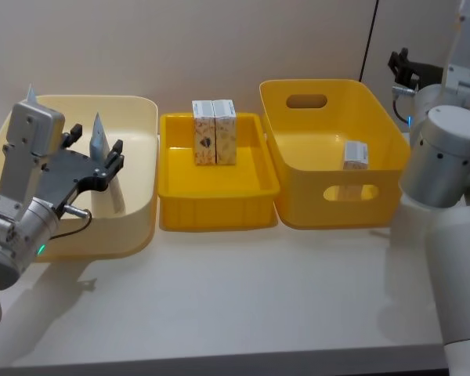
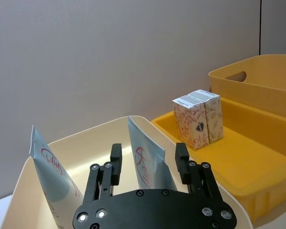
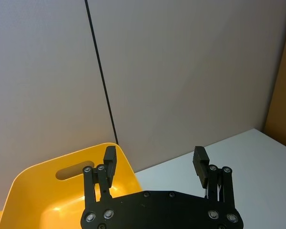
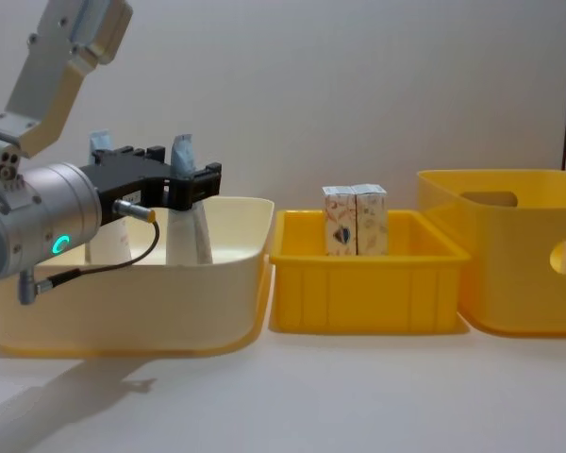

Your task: Bimanual collaborative sorting of washing and personal care products

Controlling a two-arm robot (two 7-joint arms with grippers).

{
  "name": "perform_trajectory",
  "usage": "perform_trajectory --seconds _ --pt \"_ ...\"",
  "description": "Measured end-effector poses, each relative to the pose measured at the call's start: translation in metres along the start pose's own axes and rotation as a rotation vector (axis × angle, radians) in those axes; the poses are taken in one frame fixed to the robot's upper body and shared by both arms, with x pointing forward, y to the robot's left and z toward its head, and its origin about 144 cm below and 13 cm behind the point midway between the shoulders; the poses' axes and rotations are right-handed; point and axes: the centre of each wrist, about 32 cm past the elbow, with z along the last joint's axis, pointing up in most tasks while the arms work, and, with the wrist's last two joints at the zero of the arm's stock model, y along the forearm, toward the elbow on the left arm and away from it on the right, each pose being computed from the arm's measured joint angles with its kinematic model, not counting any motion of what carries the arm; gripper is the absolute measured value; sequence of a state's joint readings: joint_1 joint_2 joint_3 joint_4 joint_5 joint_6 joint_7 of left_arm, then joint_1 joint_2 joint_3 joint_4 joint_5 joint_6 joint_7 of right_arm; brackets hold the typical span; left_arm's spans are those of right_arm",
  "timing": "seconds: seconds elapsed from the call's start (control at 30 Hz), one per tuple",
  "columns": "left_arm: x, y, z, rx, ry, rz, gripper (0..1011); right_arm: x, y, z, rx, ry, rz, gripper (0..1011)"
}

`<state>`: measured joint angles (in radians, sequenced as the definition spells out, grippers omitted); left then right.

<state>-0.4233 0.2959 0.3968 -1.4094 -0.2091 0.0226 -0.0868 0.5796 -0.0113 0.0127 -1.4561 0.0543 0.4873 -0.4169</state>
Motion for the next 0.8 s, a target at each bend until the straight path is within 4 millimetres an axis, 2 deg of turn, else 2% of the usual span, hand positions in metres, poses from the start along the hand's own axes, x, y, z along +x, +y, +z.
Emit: perform_trajectory --seconds 0.1,0.13,0.2,0.33,0.53,0.8 --pt "0.0003 -0.0003 0.0 -0.001 0.001 0.0 648 0.0 0.0 0.0 0.0 0.0 0.0 1001" --pt "0.0003 -0.0003 0.0 -0.001 0.001 0.0 648 0.0 0.0 0.0 0.0 0.0 0.0 1001" --pt "0.0005 -0.0006 -0.0001 -0.001 0.001 0.0 535 0.0 0.0 0.0 0.0 0.0 0.0 1001" --pt "0.0007 -0.0008 0.0 -0.002 0.001 0.0 433 0.0 0.0 0.0 0.0 0.0 0.0 1001" --pt "0.001 -0.0011 0.0 -0.002 0.002 0.0 212 0.0 0.0 0.0 0.0 0.0 0.0 1001" --pt "0.0011 -0.0013 0.0001 -0.003 0.003 0.0 118 0.0 0.0 0.0 0.0 0.0 0.0 1001"
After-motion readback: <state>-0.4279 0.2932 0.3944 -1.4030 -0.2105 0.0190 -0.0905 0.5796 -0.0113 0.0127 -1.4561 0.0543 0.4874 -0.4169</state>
